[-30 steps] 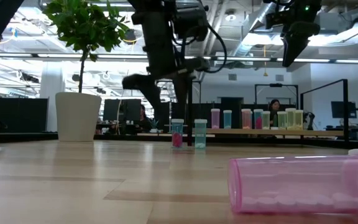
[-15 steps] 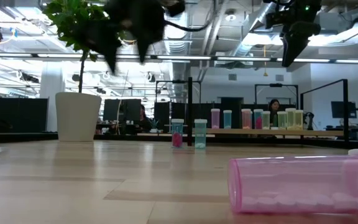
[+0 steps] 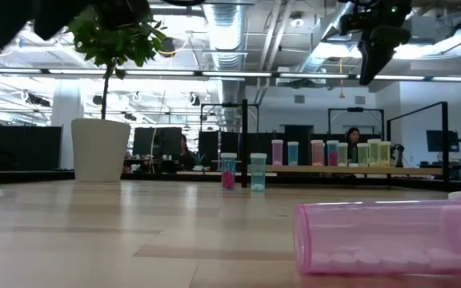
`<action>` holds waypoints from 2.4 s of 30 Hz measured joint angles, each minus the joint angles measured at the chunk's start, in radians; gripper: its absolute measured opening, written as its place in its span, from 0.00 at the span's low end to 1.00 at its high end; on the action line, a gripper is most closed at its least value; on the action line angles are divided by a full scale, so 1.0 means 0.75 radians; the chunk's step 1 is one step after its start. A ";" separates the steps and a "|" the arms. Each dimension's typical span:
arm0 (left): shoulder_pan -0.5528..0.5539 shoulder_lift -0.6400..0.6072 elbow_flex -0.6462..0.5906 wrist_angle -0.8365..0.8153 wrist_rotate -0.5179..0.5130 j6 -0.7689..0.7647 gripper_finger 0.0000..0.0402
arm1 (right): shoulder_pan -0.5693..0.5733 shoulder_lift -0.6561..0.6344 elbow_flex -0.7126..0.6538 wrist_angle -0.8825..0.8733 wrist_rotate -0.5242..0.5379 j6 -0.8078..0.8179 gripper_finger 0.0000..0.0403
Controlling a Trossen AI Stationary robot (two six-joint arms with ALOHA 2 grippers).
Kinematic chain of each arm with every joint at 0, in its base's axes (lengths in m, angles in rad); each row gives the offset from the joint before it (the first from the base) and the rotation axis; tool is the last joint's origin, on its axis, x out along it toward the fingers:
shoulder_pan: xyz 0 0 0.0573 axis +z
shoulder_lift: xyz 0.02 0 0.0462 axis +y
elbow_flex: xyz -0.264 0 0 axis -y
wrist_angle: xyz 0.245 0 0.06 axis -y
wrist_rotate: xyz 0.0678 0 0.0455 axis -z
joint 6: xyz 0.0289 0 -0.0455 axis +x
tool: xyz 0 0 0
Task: Pick and place medicine bottles onto shelf by color
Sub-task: Move the yellow pill bottle to the center of the table
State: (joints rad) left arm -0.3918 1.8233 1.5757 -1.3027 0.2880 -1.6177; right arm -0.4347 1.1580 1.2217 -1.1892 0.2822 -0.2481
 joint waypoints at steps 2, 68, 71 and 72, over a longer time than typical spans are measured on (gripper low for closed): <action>-0.021 0.000 0.000 -0.003 0.018 -0.028 0.57 | 0.000 0.000 0.000 0.006 -0.005 0.000 0.37; -0.505 -0.296 -0.840 0.558 -0.005 -0.181 0.57 | 0.000 0.000 0.000 0.127 -0.037 0.204 0.37; -0.513 -0.296 -0.840 0.572 -0.001 -0.237 0.57 | 0.000 0.000 0.000 0.128 -0.037 0.194 0.37; -0.518 -0.296 -0.840 0.572 -0.003 -0.248 0.57 | 0.000 0.000 0.000 0.130 -0.037 0.194 0.37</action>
State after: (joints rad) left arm -0.7807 1.6016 0.9459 -0.8734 0.2857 -1.8036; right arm -0.4347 1.1580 1.2217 -1.0915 0.2543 -0.1024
